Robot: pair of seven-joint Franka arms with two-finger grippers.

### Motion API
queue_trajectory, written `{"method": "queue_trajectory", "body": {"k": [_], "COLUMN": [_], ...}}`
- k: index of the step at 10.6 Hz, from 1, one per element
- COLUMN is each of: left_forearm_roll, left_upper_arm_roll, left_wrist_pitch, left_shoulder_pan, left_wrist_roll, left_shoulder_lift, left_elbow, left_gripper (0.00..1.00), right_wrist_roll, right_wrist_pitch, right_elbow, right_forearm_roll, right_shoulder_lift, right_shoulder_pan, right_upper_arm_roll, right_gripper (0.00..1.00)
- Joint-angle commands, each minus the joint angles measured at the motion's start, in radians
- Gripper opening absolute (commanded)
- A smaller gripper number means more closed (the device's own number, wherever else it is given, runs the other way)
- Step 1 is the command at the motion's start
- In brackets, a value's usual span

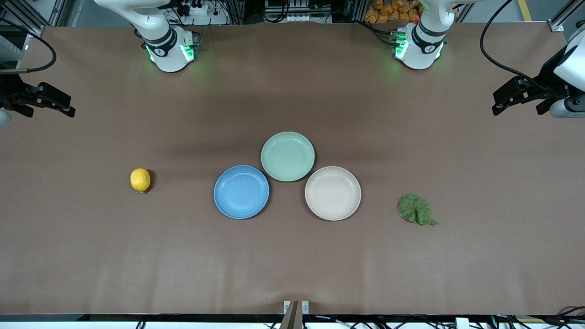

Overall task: Place lemon and lettuce in plates
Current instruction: 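Move the left gripper toward the lettuce while the right gripper waits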

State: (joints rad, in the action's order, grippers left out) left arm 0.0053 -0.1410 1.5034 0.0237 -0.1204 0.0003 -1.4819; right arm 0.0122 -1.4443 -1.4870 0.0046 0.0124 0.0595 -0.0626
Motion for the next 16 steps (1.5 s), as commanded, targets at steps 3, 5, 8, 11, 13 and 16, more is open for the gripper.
{"method": "queue_trajectory", "body": {"k": [3,5,8,11,13,16], "left_forearm_roll": [-0.007,-0.007,-0.004,-0.015,-0.018,-0.013], "left_upper_arm_roll": [-0.003,-0.003,-0.003,-0.003,-0.003,-0.003], "left_wrist_pitch": [-0.017,-0.017,-0.014,0.017,0.053,0.133], "left_shoulder_pan": [0.007,0.007,0.007,0.016,0.025,0.019], "left_wrist_roll": [0.025,0.027,0.031,0.027,0.027,0.018], "left_shoulder_lift": [0.007,0.012,0.032,0.084,0.127,0.234], "left_elbow": [0.023,0.023,0.022,0.011,0.0,-0.012], "left_gripper": [1.0,1.0,1.0,1.0,1.0,1.0], "right_wrist_roll": [0.015,0.014,0.014,0.011,0.009,0.005], "right_wrist_pitch": [0.018,0.018,0.016,0.016,0.016,0.016], "right_elbow": [0.031,0.031,0.031,0.031,0.031,0.03], "right_forearm_roll": [-0.014,-0.012,-0.012,-0.012,-0.012,-0.003], "right_shoulder_lift": [0.017,0.015,0.015,0.015,0.017,0.017], "right_shoulder_pan": [-0.006,-0.009,-0.012,-0.014,-0.014,-0.03], "right_upper_arm_roll": [0.004,0.006,0.006,0.006,0.004,0.004], "right_gripper": [1.0,1.0,1.0,1.0,1.0,1.0]}}
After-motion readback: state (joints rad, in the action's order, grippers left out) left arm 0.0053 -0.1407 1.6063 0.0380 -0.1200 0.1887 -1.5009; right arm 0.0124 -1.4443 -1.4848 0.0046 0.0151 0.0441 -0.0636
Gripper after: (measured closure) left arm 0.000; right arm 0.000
